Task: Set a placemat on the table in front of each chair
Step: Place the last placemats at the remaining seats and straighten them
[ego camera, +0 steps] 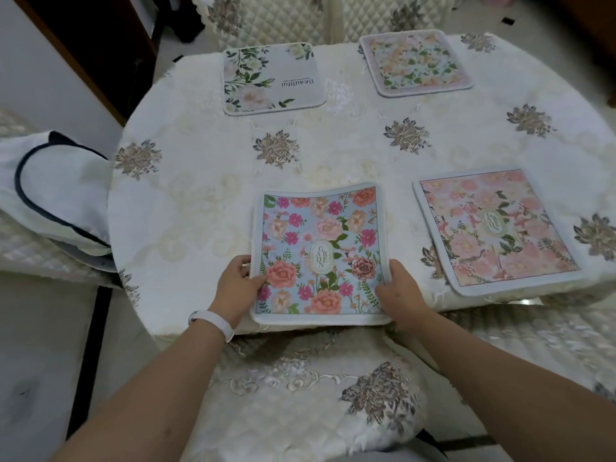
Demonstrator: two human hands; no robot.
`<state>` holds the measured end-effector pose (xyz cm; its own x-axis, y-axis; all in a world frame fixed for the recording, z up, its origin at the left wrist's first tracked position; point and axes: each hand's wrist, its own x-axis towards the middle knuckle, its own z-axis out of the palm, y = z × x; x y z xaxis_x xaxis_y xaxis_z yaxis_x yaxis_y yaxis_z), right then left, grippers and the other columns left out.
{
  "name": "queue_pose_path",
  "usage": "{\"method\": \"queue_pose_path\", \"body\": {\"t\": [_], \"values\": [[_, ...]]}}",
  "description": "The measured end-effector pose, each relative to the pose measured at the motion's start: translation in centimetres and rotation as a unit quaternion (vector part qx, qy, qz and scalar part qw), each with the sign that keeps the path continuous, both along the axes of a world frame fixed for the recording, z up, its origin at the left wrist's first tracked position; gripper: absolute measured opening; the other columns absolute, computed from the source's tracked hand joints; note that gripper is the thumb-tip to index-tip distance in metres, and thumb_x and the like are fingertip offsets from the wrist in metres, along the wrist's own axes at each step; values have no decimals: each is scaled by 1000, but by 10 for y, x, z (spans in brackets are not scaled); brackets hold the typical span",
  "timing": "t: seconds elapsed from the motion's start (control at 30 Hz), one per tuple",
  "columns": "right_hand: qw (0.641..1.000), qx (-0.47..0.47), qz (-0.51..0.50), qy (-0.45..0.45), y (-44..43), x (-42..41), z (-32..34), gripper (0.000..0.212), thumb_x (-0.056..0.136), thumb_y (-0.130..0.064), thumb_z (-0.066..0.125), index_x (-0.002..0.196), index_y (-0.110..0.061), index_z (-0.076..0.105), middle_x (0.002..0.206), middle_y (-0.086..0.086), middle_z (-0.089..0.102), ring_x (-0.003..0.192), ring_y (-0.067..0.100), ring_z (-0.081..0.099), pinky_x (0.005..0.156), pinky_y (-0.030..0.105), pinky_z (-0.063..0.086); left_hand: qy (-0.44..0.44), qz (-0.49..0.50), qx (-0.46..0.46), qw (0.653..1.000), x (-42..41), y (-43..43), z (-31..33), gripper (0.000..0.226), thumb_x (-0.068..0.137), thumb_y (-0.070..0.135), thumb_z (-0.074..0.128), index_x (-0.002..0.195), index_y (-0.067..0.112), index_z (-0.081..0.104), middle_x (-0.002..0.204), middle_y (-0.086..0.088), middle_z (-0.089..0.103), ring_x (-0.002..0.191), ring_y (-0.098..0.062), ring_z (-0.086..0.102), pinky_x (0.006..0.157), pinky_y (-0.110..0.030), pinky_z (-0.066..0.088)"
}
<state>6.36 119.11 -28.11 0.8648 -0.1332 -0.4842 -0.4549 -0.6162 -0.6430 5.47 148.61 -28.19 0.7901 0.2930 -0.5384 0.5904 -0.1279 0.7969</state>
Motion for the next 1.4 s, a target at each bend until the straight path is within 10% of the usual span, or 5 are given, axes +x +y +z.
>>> {"method": "queue_pose_path", "body": {"t": [0.4, 0.53, 0.83, 1.4], "values": [[998, -21, 62, -10, 33, 1, -6, 23, 88, -12, 51, 111, -15, 49, 103, 5, 60, 89, 22, 59, 71, 33, 51, 30, 16, 112, 993, -41, 33, -5, 22, 89, 21, 67, 108, 20, 58, 94, 3, 69, 86, -17, 69, 76, -40, 59], [990, -107, 86, -28, 25, -8, -11, 53, 88, -26, 60, 135, -14, 42, 124, 10, 48, 112, 28, 51, 97, 47, 48, -3, -47, 146, 988, -40, 39, -2, 34, 89, 19, 66, 122, 19, 57, 98, 9, 65, 86, -9, 64, 71, -27, 52], [898, -259, 355, 20, 2, -29, -8, 89, 80, -54, 66, 151, -28, 19, 161, 10, 11, 147, 29, 17, 117, 47, 27, 11, -447, 397, 802, -71, 68, -21, 117, 68, 74, 64, 155, 22, 5, 164, -5, 4, 150, -23, 5, 120, -40, 16], [918, -238, 315, -41, 12, -24, -6, 64, 86, -26, 62, 145, -22, 38, 158, 6, 26, 138, 27, 33, 109, 43, 37, -91, -330, 352, 871, -67, 63, -20, 75, 71, 56, 60, 132, 14, 59, 144, -14, 50, 131, -34, 46, 105, -44, 40]]}}
